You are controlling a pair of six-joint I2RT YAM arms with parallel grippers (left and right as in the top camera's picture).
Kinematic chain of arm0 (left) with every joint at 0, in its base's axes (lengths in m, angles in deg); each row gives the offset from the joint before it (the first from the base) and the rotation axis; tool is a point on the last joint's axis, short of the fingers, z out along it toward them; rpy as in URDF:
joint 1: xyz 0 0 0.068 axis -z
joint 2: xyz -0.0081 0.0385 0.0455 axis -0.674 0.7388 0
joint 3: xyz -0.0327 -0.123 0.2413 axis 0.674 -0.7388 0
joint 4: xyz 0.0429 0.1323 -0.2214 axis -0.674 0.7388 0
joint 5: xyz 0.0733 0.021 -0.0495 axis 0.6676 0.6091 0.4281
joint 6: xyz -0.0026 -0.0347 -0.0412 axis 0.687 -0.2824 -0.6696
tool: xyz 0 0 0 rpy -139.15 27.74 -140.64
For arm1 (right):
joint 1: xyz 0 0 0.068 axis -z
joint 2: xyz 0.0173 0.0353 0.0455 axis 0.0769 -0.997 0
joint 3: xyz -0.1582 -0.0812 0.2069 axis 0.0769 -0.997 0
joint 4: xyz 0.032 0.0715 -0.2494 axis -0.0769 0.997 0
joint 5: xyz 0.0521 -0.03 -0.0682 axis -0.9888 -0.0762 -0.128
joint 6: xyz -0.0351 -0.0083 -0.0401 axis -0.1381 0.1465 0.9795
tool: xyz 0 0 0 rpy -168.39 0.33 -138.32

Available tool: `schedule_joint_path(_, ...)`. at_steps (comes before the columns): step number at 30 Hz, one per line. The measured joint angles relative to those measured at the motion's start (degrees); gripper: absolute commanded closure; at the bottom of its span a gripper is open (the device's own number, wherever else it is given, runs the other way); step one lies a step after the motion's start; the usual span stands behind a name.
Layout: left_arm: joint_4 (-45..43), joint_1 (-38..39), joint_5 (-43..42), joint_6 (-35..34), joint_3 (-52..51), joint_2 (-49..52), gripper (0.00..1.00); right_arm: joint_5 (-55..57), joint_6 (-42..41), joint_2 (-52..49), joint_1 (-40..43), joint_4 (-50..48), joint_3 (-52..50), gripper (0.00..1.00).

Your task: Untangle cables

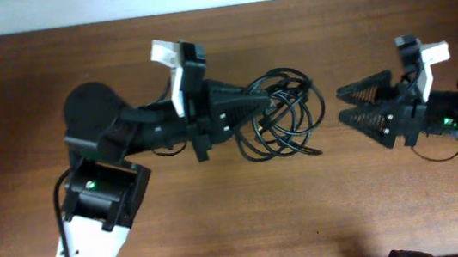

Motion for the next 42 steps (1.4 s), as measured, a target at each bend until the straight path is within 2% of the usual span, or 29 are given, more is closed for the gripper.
schedule_joint_path(8, -6.7, 5.5, 0.0, 0.0, 0.0, 1.3, 1.0, 0.3, 1.0, 0.3, -5.6, -1.9, 0.0, 0.3)
schedule_joint_path(17, -8.8, 11.8, 2.5, 0.0, 0.0, 1.6, 1.0, 2.0, 1.1, 0.3, -6.5, -2.1, 0.0, 0.31)
schedule_joint_path(20, -9.2, 13.7, 4.2, 0.0, 0.0, 2.1, 1.0, 2.2, 1.3, 0.3, -6.5, -2.1, 0.0, 0.48)
schedule_joint_path(22, -9.3, 14.8, 5.4, 0.0, 0.0, 2.7, 1.0, 2.4, 1.3, 0.3, -6.5, -2.2, 0.0, 0.68)
schedule_joint_path(23, -9.3, 15.2, 5.9, 0.0, 0.0, 3.0, 1.0, 2.5, 1.3, 0.3, -6.5, -2.2, 0.0, 0.84)
schedule_joint_path(24, -9.3, 15.4, 6.4, 0.0, 0.0, 3.2, 1.0, 2.6, 1.4, 0.3, -6.5, -2.1, 0.0, 0.94)
schedule_joint_path(25, -9.2, 15.5, 7.2, 0.0, 0.0, 3.3, 1.0, 2.6, 1.1, 0.3, -6.5, -2.1, 0.0, 0.96)
schedule_joint_path(33, -5.0, 13.8, 16.4, 0.0, 0.2, 3.5, 1.0, 2.8, 1.2, 0.3, -6.5, -1.4, -0.1, 0.96)
schedule_joint_path(37, 8.6, 8.7, 24.2, -0.2, 0.8, 3.5, 1.0, 3.3, 1.2, 0.3, -6.5, -0.5, -0.1, 0.96)
schedule_joint_path(42, 23.0, 4.3, 36.2, -5.6, 0.8, 3.6, 1.0, 3.7, 1.1, 0.3, -6.5, -0.6, -0.1, 0.96)
